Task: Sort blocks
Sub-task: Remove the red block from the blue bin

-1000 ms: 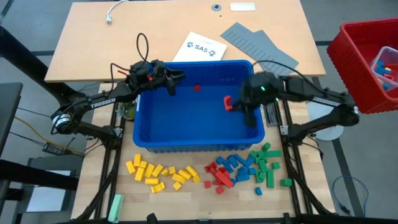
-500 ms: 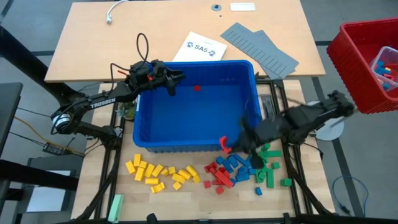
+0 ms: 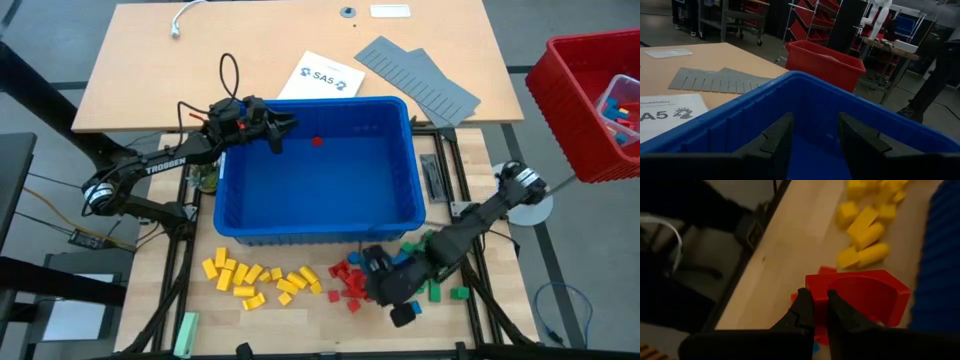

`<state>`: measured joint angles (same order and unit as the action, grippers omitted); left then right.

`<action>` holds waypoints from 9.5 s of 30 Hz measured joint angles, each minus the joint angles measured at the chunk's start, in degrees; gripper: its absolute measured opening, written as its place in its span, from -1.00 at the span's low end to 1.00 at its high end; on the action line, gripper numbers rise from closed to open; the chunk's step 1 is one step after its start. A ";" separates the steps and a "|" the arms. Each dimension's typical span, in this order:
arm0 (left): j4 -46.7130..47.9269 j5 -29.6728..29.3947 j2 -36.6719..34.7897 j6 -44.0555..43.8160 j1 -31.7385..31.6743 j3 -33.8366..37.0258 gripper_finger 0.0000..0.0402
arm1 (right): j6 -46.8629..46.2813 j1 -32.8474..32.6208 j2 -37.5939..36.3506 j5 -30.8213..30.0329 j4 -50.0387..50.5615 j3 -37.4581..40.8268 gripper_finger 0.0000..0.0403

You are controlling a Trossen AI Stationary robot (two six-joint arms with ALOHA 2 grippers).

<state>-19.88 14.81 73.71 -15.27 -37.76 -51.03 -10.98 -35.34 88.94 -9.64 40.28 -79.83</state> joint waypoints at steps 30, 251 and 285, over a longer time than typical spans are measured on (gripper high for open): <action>0.02 -0.01 0.00 0.00 0.01 0.00 -0.19 | -3.15 6.24 10.62 -4.08 -7.11 7.08 -0.32; 46.50 -24.15 48.75 -12.31 6.25 -42.12 -0.19 | 9.78 66.68 -22.39 -16.32 -0.65 -2.32 0.13; 41.52 -11.97 47.77 2.25 5.74 -42.20 -0.19 | 9.46 66.83 -25.13 -16.27 -2.89 -1.05 0.13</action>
<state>21.65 2.84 121.49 -13.02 -32.01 -93.22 -1.52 31.48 63.81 -25.91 37.39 -80.88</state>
